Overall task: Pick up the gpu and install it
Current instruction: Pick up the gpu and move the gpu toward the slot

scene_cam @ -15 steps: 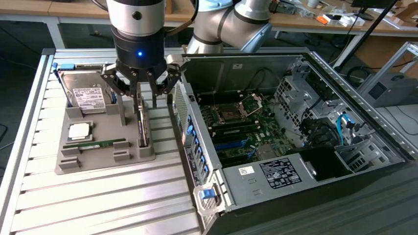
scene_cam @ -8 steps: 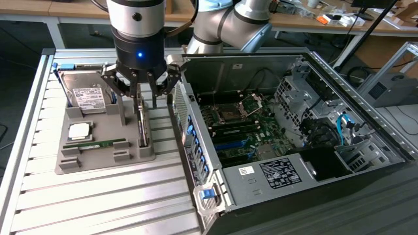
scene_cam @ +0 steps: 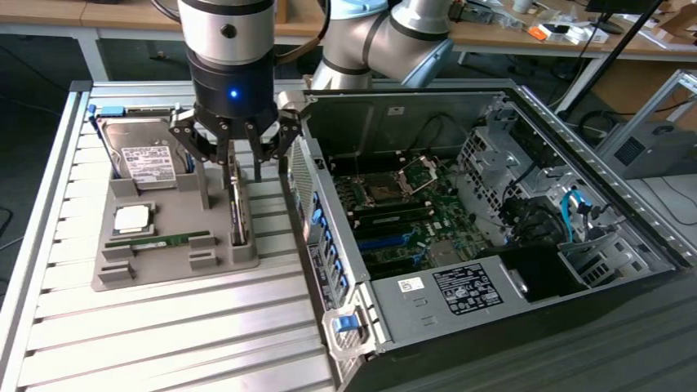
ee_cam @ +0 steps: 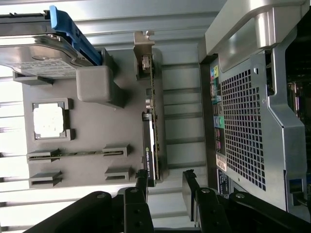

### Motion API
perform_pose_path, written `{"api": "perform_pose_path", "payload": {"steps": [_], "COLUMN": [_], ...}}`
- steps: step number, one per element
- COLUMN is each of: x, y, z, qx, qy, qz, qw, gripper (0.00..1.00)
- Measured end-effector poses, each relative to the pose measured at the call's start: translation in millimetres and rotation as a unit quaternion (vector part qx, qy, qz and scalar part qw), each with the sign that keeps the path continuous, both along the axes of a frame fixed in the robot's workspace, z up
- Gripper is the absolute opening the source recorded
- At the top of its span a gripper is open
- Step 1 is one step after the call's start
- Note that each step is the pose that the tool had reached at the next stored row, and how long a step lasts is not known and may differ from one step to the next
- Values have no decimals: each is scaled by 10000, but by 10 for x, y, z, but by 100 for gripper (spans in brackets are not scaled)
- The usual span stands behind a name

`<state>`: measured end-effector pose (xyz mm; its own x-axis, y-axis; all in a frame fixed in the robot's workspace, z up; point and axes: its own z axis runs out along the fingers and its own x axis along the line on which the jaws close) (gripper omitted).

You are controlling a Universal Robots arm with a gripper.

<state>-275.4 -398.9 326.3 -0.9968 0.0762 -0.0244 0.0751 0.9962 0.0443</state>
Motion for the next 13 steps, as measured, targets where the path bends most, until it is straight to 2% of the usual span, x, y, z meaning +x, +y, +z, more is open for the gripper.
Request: {"api": "perform_pose_path", "payload": {"steps": [7, 13], "x": [0, 0], "y": [3, 40], "z": [-27, -57], "qx": [0, -4], "qy": [0, 0], "qz": [-1, 0], "qw": [10000, 10000], "gripper": [42, 42]}}
